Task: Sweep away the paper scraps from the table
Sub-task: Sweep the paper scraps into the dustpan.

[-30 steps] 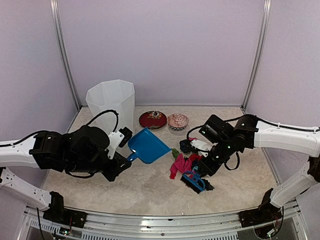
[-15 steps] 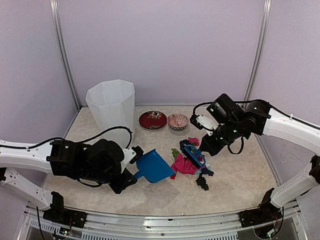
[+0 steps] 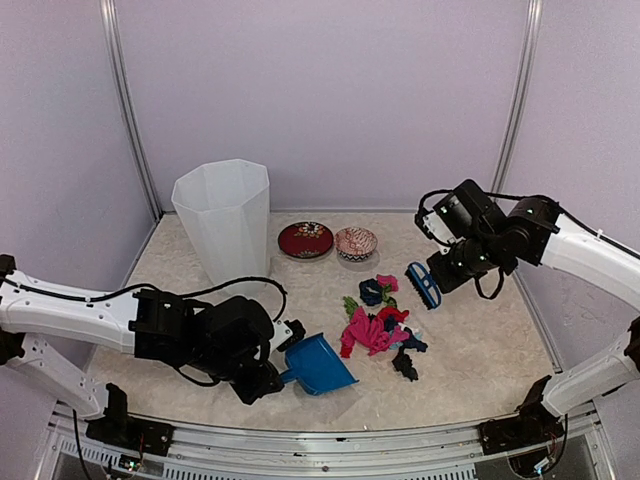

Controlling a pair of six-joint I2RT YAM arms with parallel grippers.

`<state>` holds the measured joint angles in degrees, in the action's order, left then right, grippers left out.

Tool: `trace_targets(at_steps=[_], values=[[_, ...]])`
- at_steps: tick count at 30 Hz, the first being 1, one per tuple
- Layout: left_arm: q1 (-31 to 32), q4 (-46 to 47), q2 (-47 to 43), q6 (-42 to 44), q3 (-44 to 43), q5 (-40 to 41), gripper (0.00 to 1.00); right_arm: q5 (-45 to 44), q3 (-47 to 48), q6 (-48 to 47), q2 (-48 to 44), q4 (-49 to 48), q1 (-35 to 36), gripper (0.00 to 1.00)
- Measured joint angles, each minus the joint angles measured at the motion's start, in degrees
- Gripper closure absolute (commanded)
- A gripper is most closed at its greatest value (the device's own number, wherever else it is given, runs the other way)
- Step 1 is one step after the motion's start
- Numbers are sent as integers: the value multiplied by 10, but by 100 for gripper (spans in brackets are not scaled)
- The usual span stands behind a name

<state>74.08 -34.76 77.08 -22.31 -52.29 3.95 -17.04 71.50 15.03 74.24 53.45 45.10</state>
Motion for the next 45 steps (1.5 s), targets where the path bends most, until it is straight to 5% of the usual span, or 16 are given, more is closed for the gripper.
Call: trace_targets(at_steps=[12,45], values=[[-7,11,44,-9,6,-34,100,-56,-36,-3,56,-8,-5,100],[-115,181,207,9,-14,-106,100,24,5,-64,203,-91,89,100]])
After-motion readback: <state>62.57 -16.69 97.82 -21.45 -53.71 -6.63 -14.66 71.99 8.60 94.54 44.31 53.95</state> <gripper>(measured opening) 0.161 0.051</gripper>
